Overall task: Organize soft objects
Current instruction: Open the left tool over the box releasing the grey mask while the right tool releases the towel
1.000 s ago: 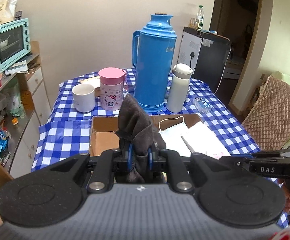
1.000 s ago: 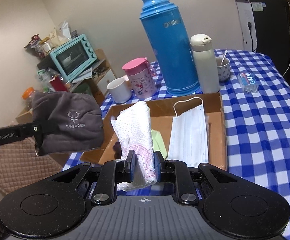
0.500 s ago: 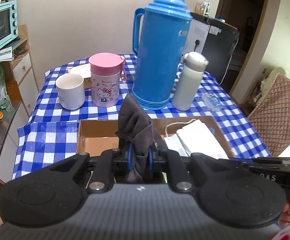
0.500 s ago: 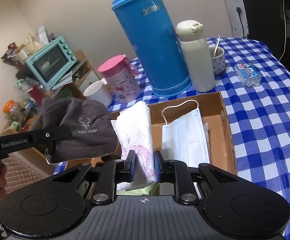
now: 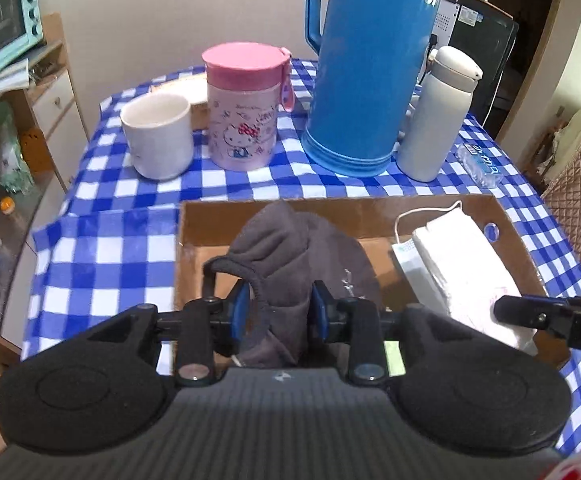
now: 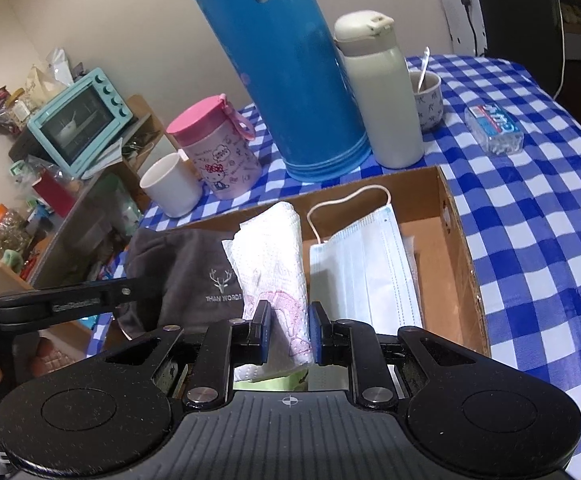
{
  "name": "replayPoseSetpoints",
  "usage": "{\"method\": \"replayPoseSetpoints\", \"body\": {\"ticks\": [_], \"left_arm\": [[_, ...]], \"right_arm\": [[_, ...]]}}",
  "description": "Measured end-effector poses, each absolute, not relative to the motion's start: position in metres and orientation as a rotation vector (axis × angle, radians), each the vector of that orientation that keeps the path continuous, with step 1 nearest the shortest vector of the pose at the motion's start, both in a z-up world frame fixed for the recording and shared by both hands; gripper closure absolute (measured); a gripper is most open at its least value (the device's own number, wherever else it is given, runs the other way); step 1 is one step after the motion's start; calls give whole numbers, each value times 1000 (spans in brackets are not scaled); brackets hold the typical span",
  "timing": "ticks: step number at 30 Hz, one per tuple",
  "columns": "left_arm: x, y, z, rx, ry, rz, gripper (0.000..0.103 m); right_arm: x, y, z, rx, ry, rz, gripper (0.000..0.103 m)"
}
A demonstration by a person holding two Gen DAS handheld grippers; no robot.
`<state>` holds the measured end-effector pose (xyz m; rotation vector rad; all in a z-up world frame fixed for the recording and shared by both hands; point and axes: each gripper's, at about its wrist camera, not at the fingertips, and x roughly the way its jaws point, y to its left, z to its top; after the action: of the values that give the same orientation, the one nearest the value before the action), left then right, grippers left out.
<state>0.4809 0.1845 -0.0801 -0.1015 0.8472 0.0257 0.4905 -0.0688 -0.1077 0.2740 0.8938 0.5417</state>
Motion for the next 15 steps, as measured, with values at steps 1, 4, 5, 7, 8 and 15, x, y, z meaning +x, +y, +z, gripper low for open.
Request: {"method": "replayPoseSetpoints", "body": {"ticks": [1, 4, 5, 7, 8, 15], "left_arm": [[478, 186, -77, -96, 839, 28, 72], [471, 192, -64, -98, 807, 31, 70], [468, 194, -60, -102, 794, 30, 70], [461, 198, -51, -111, 768, 26, 70], [458, 199, -49, -117, 760, 24, 70], [446, 196, -61, -126, 803, 14, 71]], "right_arm": [[492, -68, -109, 276, 898, 543, 83], [492, -64, -111, 271, 902, 549, 83], [491, -62, -112, 271, 903, 551, 83], [491, -61, -113, 268, 906, 553, 83], [491, -61, -114, 266, 907, 554, 83], [492, -57, -116, 253, 912, 552, 83]]}}
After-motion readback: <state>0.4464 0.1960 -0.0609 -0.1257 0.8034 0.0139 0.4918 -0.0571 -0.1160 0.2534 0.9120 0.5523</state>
